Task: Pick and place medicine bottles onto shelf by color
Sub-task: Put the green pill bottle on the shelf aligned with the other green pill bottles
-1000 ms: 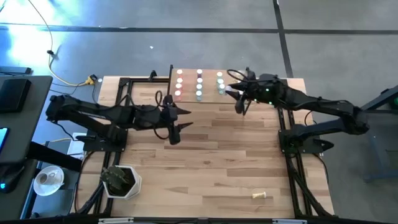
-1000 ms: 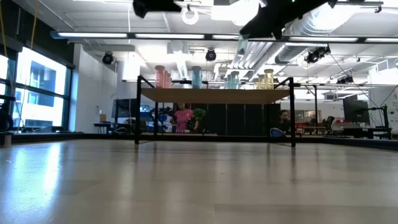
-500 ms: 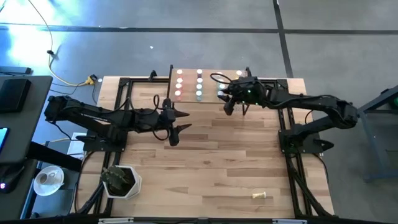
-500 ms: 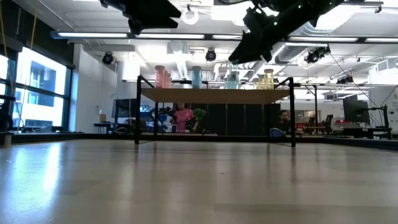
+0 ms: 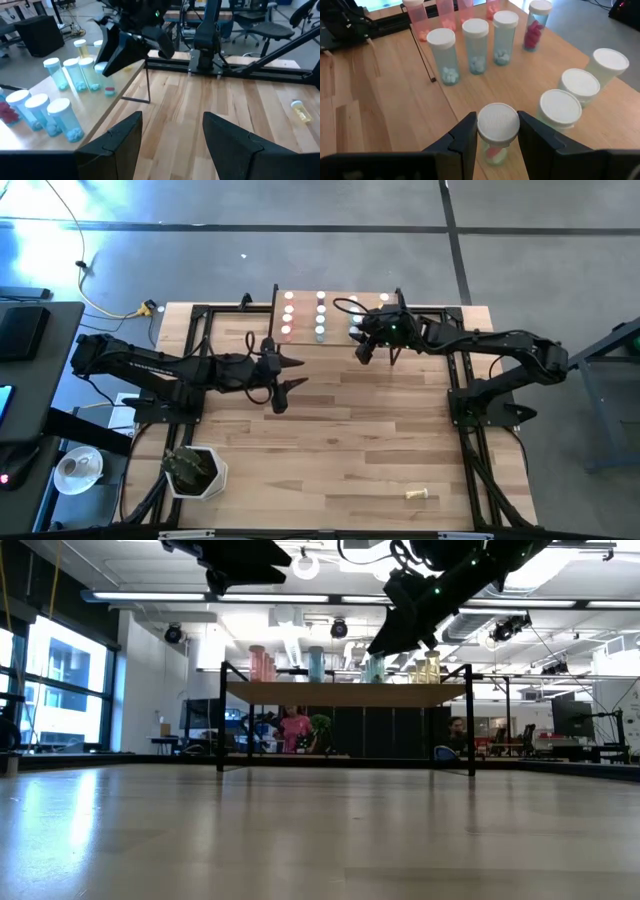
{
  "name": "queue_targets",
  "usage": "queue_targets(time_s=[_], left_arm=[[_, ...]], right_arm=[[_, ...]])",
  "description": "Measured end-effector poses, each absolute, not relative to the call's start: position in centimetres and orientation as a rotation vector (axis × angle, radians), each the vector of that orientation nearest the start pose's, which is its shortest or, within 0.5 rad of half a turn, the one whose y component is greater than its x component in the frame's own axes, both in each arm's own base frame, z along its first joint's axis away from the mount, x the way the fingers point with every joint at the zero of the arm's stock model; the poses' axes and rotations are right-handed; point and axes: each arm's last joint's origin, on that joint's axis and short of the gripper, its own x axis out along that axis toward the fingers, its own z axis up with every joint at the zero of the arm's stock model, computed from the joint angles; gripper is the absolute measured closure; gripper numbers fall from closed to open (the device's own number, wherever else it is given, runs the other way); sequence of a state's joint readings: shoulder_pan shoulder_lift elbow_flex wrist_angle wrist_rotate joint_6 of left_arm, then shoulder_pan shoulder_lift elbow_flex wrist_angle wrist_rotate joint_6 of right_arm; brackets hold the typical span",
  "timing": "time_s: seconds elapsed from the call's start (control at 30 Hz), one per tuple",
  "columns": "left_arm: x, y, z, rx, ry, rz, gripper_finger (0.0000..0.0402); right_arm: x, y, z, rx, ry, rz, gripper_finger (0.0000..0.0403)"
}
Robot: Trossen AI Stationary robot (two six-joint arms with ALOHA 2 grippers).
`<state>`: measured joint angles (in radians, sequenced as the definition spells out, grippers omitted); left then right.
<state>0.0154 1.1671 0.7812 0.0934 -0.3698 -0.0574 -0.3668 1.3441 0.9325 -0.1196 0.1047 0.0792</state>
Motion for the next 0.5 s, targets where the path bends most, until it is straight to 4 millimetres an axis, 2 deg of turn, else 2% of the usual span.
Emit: queue_targets(time_s=[0.5], left_arm=[[25.67, 1.43, 28.33, -0.006, 0.269, 0.387, 0.0202]], right_arm=[[27.08, -10.84, 26.84, 0.128, 0.526, -0.511, 0.0288]])
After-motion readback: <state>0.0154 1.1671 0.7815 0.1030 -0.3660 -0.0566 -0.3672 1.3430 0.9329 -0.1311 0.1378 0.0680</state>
